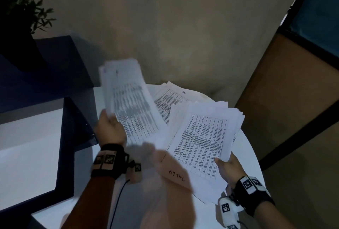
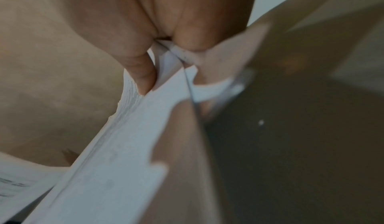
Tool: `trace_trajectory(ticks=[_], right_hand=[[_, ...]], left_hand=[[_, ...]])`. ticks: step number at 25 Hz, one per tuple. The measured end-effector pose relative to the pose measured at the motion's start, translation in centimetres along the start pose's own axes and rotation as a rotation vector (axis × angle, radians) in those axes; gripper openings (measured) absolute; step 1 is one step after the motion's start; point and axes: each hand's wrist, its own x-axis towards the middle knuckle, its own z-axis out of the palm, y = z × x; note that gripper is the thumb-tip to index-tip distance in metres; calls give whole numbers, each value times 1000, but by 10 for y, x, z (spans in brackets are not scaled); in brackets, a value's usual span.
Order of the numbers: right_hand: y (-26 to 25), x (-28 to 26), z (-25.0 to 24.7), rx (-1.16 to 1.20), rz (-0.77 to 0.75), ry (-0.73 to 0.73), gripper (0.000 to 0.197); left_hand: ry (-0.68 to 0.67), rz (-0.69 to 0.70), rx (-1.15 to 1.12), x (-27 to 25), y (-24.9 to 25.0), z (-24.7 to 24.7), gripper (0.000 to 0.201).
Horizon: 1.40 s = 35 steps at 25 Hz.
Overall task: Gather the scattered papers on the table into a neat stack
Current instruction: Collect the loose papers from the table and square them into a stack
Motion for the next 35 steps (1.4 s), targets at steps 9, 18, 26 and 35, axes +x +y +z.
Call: trace_trajectory(ticks=[9,18,26,35], right_hand=[[13,-4,-6,167,46,-88,42],[23,3,-11,-4,-6,-139,138],[36,18,-6,156,14,-65,95],[66,42,-5,59,47,-12,123]], left_hand=[[-462,84,-177,-20,40,34,37],[-941,60,255,-86,2,105,70],[-847,95,197,-51,-5,117,14],[-773,73,785,12,-36,132,88]])
